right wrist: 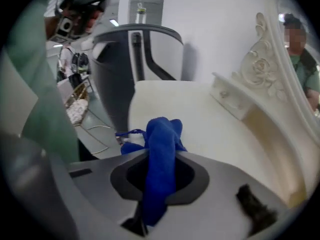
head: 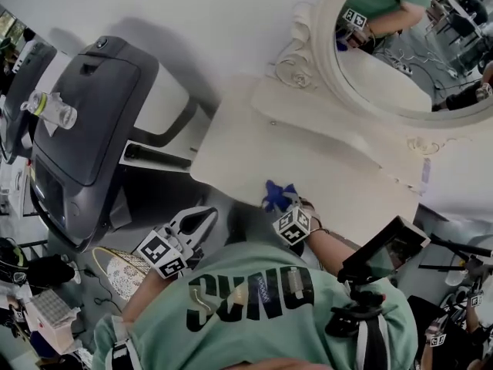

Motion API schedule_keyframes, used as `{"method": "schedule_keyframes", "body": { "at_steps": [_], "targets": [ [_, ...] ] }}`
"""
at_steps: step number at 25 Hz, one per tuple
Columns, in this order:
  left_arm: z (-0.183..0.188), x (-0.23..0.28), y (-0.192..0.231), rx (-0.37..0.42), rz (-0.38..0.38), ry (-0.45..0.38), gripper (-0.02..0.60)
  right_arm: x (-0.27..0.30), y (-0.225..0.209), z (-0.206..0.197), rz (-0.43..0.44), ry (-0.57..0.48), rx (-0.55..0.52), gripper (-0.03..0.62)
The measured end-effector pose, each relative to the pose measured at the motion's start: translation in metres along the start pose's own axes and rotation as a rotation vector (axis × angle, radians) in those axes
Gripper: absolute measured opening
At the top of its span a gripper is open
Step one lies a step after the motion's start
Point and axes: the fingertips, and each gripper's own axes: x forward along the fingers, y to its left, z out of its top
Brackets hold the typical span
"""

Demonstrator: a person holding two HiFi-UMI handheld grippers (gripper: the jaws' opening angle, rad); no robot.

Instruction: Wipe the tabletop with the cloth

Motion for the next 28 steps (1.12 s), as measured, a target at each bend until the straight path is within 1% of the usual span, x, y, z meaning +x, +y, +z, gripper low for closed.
{"method": "schedule_keyframes", "body": {
  "at_steps": [2, 6, 8, 9, 10, 11, 13, 15, 16, 18, 20, 24, 26, 28],
  "targets": [
    [-0.004, 0.011, -0.011, -0.001, -0.013, 0.004, 0.005, -0.005, 0.03, -0.007, 0.09, -0.014, 0.001, 0.06],
    [-0.009, 0.03, -0.029, 0.002, -0.042, 0.016, 0.005, -0.01, 0.043, -0.015, 0.214, -0.013, 0.017, 0.06],
    [-0.011, 0.034, -0.035, 0.002, -0.044, 0.019, 0.005, -0.013, 0.039, -0.018, 0.247, -0.032, 0.039, 0.06],
    [-0.011, 0.035, -0.038, 0.003, -0.044, 0.019, 0.003, -0.014, 0.025, -0.019, 0.233, -0.057, 0.076, 0.06],
    [-0.01, 0.036, -0.039, 0.007, -0.044, 0.018, 0.005, -0.013, 0.002, -0.018, 0.195, -0.088, 0.131, 0.06],
    [-0.008, 0.035, -0.04, 0.013, -0.042, 0.017, 0.005, -0.012, -0.031, -0.018, 0.136, -0.115, 0.195, 0.06],
    [-0.006, 0.032, -0.037, 0.02, -0.031, 0.015, 0.004, -0.009, -0.109, -0.019, -0.029, -0.136, 0.295, 0.06],
    [-0.005, 0.026, -0.033, 0.017, -0.013, 0.016, 0.005, -0.007, -0.182, -0.024, -0.201, -0.116, 0.332, 0.06],
    [-0.004, 0.024, -0.031, 0.014, -0.006, 0.017, 0.005, -0.005, -0.211, -0.027, -0.27, -0.097, 0.337, 0.06],
    [-0.004, 0.019, -0.029, 0.012, 0.004, 0.02, 0.005, -0.001, -0.249, -0.032, -0.36, -0.06, 0.35, 0.061],
    [-0.004, 0.014, -0.026, 0.014, 0.014, 0.024, 0.003, 0.005, -0.268, -0.036, -0.41, -0.042, 0.387, 0.06],
    [-0.003, 0.005, -0.016, 0.011, 0.036, 0.029, 0.005, 0.009, -0.286, -0.038, -0.504, -0.063, 0.508, 0.061],
    [-0.004, 0.002, -0.013, 0.009, 0.041, 0.028, 0.005, 0.009, -0.288, -0.037, -0.529, -0.05, 0.505, 0.06],
    [-0.005, 0.001, -0.013, 0.007, 0.042, 0.025, 0.005, 0.01, -0.276, -0.037, -0.51, -0.017, 0.45, 0.06]
  ]
}}
